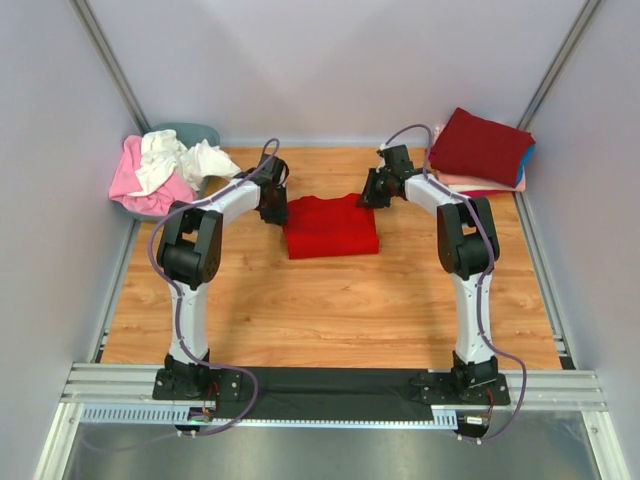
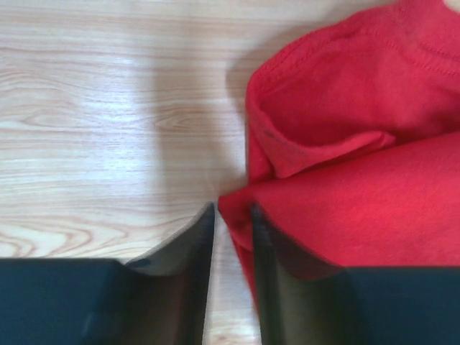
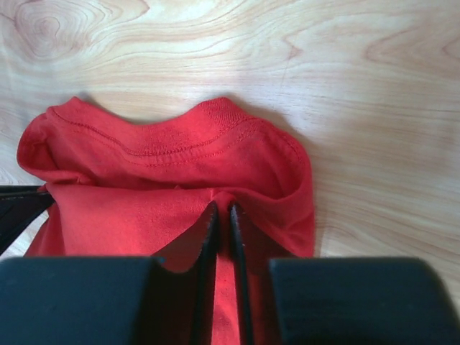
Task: Fold and stack the t-shirts
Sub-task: Fold the tshirt
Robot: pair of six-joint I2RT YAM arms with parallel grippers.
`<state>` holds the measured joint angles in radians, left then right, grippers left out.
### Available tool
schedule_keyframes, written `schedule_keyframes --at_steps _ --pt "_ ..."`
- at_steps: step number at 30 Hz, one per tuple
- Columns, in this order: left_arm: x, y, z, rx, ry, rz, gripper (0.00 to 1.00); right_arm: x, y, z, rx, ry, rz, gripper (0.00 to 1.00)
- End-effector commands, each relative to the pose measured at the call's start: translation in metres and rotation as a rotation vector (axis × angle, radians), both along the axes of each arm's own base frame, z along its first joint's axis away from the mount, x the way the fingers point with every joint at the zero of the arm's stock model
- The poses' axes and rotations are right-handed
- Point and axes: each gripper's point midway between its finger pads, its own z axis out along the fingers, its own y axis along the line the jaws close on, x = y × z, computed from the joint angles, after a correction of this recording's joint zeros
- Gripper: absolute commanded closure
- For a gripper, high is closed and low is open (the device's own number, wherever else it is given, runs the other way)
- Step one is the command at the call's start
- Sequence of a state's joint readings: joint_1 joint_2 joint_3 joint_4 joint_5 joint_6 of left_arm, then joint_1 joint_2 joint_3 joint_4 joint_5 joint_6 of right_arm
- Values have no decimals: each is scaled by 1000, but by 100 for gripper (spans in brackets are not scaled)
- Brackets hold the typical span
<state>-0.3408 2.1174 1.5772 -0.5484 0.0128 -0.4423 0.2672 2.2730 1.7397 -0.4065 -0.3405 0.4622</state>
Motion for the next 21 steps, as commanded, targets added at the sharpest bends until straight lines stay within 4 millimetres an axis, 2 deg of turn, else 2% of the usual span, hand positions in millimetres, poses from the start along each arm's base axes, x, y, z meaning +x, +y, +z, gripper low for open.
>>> schedule_keyframes --at_steps 1,3,5,21 --pt "19 -3 9 -12 -60 -14 77 10 7 21 15 -64 21 89" --pt "21 -4 13 -11 -69 -20 92 9 7 25 16 -66 21 94" --pt "23 -4 19 -12 -82 -22 100 7 7 29 18 -69 22 98" --pt "31 -2 75 -6 -203 -69 100 -6 1 86 24 -160 12 100"
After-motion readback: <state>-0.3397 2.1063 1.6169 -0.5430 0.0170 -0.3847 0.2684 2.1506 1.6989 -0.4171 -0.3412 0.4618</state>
